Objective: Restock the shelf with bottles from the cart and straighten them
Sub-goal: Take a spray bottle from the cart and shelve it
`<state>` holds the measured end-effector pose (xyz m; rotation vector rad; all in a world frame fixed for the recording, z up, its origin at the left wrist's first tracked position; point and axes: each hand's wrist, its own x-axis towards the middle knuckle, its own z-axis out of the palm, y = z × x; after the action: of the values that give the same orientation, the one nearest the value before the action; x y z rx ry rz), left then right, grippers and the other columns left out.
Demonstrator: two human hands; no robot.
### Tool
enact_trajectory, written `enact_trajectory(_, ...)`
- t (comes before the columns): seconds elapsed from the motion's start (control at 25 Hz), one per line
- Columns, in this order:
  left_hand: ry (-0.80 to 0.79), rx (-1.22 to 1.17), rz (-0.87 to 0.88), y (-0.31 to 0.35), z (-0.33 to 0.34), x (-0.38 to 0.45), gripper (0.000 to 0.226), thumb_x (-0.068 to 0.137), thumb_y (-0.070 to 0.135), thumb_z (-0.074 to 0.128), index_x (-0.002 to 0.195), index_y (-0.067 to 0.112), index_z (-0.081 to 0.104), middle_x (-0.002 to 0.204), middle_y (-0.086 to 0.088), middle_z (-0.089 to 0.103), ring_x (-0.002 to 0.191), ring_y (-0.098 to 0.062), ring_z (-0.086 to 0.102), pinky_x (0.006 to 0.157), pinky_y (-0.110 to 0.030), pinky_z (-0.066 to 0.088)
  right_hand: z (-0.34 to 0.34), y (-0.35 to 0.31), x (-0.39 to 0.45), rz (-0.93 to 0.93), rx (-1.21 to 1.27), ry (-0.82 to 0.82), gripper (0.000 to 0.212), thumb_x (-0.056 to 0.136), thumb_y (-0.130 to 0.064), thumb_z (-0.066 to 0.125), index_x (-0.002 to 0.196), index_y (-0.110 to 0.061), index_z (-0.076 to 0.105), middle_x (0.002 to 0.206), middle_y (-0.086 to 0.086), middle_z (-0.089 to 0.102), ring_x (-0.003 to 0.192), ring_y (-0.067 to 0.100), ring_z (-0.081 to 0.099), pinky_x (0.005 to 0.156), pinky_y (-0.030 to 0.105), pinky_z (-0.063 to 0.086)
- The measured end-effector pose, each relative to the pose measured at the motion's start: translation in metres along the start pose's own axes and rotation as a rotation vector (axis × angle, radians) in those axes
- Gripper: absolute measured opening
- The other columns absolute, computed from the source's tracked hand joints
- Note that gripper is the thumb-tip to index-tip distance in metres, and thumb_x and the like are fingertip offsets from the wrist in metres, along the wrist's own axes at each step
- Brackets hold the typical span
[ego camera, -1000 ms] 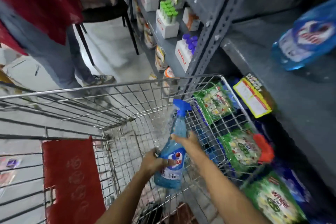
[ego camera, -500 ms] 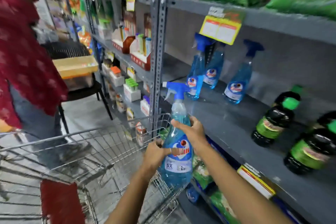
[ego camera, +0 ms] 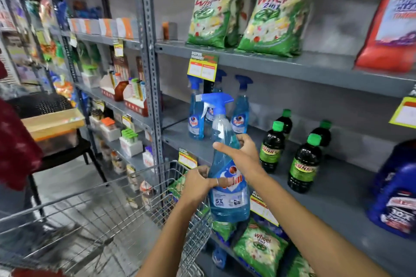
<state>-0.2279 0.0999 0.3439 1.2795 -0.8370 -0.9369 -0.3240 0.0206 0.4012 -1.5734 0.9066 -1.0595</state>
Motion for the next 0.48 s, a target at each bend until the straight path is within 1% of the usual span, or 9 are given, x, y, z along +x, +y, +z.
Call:
enact_trajectory(0.04,-0.014,0.015,0.001,0.001,0.002,0.004,0.024,0.048,-0.002,0.084,0.066,0.004,0.071,0.056,0.002,0.073,0.051,-0.011,0.066,0.049,-0.019,0.053,-0.004,0.000,0.002,-0.008,-0.002,0.016,0.043,0.057,-0.028,0.086,0.080,-0.021,0.050,0.074,-0.005,0.062,0.061,0.005,0.062,0.050,0.018,0.049)
enact_trajectory(0.12,-0.031,0.047,-0.002,0.001,0.003,0.015,0.030,0.051,-0.001,0.084,0.076,-0.007,0.068,0.060,0.001,0.074,0.055,-0.015,0.066,0.054,-0.024,0.055,-0.010,0.000,0.007,-0.025,-0.028,0.040,0.043,0.058,-0.028,0.086,0.080,-0.023,0.049,0.077,-0.004,0.062,0.067,0.011,0.062,0.057,0.023,0.051)
enact_trajectory(0.2,-0.028,0.077,-0.004,-0.001,0.003,0.029,0.035,0.052,0.002,0.085,0.079,-0.010,0.066,0.062,0.000,0.074,0.060,-0.019,0.066,0.060,-0.029,0.055,-0.012,0.002,0.016,-0.030,-0.070,0.059,0.043,0.058,-0.029,0.086,0.079,-0.024,0.048,0.079,-0.003,0.061,0.073,0.016,0.063,0.066,0.031,0.053)
enact_trajectory(0.28,-0.024,0.088,-0.010,-0.005,0.001,0.045,0.034,0.053,0.005,0.085,0.078,-0.010,0.067,0.062,-0.001,0.074,0.062,-0.021,0.067,0.062,-0.031,0.056,-0.011,0.006,0.028,-0.032,-0.112,0.095,0.043,0.059,-0.031,0.085,0.079,-0.022,0.047,0.078,-0.003,0.059,0.072,0.017,0.061,0.068,0.035,0.051)
enact_trajectory(0.36,-0.024,0.077,-0.019,-0.007,-0.002,0.066,0.027,0.056,0.005,0.084,0.076,-0.005,0.069,0.061,-0.001,0.074,0.061,-0.020,0.068,0.058,-0.027,0.057,-0.010,0.010,0.043,-0.035,-0.158,0.146,0.046,0.060,-0.035,0.084,0.083,-0.018,0.048,0.075,-0.006,0.055,0.068,0.011,0.058,0.060,0.028,0.047)
enact_trajectory(0.4,-0.021,0.078,-0.018,-0.008,-0.004,0.077,0.022,0.058,0.005,0.083,0.075,-0.001,0.070,0.063,-0.002,0.075,0.062,-0.020,0.068,0.058,-0.027,0.057,-0.008,0.013,0.052,-0.034,-0.176,0.171,0.048,0.060,-0.036,0.084,0.085,-0.017,0.048,0.075,-0.008,0.055,0.067,0.009,0.056,0.057,0.025,0.044)
enact_trajectory(0.44,-0.019,0.088,-0.010,-0.009,-0.006,0.088,0.021,0.060,0.005,0.082,0.077,0.001,0.070,0.070,-0.007,0.076,0.066,-0.022,0.068,0.063,-0.030,0.058,-0.007,0.016,0.061,-0.034,-0.195,0.190,0.050,0.059,-0.037,0.084,0.086,-0.016,0.048,0.077,-0.007,0.055,0.069,0.011,0.056,0.057,0.024,0.043)
enact_trajectory(0.48,-0.024,0.109,0.003,-0.010,-0.008,0.101,0.025,0.062,0.005,0.081,0.084,0.000,0.070,0.080,-0.013,0.075,0.073,-0.024,0.068,0.071,-0.036,0.058,-0.005,0.020,0.071,-0.039,-0.225,0.204,0.051,0.058,-0.037,0.084,0.086,-0.016,0.048,0.081,-0.003,0.058,0.073,0.014,0.058,0.060,0.026,0.045)
